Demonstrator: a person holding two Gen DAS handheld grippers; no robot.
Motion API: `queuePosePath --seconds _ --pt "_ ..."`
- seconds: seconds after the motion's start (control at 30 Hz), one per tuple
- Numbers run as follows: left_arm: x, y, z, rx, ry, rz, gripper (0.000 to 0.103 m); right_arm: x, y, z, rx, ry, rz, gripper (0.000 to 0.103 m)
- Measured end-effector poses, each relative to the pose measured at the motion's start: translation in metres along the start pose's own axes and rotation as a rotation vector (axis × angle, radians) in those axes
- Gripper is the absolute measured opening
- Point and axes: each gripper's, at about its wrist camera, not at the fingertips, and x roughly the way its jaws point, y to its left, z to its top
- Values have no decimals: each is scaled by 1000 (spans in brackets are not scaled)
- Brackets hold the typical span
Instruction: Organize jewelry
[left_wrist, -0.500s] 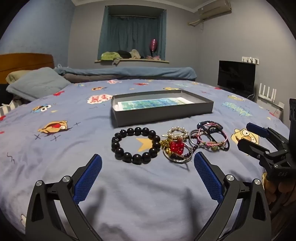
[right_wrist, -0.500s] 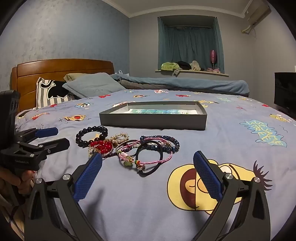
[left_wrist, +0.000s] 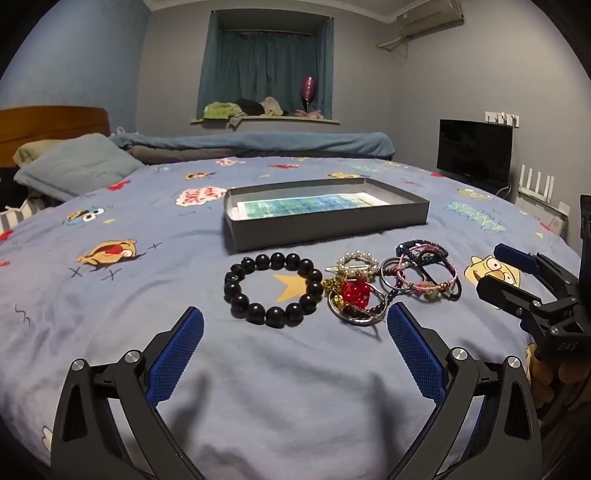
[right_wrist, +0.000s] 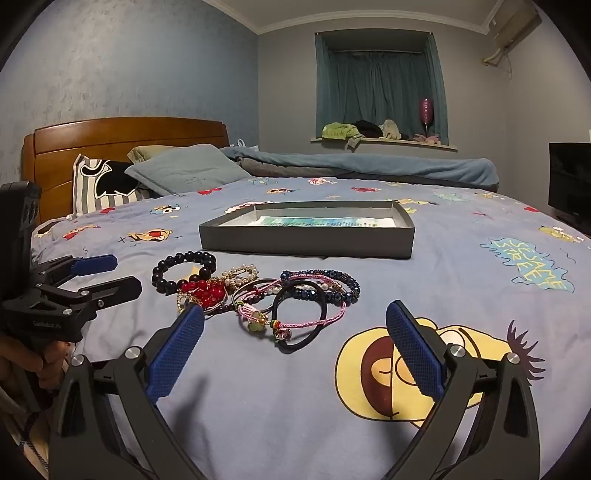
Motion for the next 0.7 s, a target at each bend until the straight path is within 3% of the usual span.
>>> queuePosePath --seconds 0.7 --pt "1 2 -3 -15 -5 -12 99 3 1 -1 7 1 1 97"
